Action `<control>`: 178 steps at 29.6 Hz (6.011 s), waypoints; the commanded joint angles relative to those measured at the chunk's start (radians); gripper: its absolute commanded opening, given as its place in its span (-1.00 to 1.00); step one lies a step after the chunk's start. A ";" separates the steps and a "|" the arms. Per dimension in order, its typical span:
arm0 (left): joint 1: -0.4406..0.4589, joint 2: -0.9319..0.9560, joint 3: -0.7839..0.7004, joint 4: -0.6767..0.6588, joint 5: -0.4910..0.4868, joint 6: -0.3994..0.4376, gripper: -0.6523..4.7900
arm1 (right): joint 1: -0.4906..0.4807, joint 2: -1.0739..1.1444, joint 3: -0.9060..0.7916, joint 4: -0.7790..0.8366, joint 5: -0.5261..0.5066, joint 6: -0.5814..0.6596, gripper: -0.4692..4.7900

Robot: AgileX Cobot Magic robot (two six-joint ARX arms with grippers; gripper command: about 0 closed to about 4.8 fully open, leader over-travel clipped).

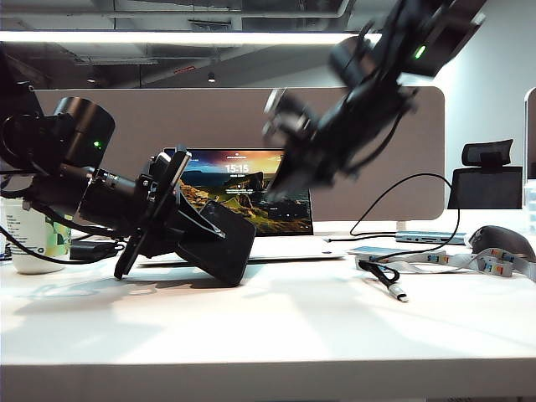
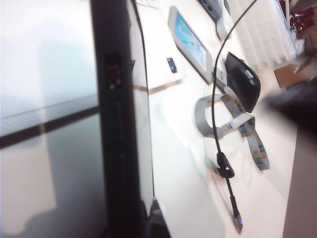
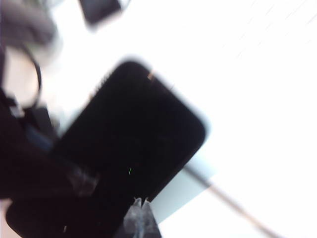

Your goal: Pick up the black phone, pick up the charger plug, insert the charger plug into the phone's charging port, and finally place the connected phone back on the desk.

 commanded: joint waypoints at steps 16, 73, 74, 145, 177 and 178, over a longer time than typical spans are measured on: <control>-0.003 -0.280 -0.001 0.612 0.171 0.101 -0.78 | -0.108 -0.380 0.006 0.020 -0.111 -0.060 -0.84; -0.242 -0.427 0.007 0.531 -0.048 0.191 -0.78 | -0.023 -0.733 0.101 -0.415 -0.035 -0.242 -0.84; -0.242 -0.427 0.007 0.542 -0.048 0.152 -0.78 | -0.023 -0.733 0.101 -0.406 -0.032 -0.237 -0.84; -0.242 -0.439 0.019 0.715 0.221 0.000 -0.78 | -0.028 -0.579 0.101 -0.227 -0.517 -0.099 -0.84; -0.240 -0.439 0.019 0.901 -0.108 -0.209 1.00 | -0.075 -0.672 0.100 0.397 -0.306 0.215 -0.84; -0.240 -0.439 0.019 0.902 -0.108 -0.222 1.00 | -0.075 -0.672 0.100 0.406 -0.299 0.216 -0.84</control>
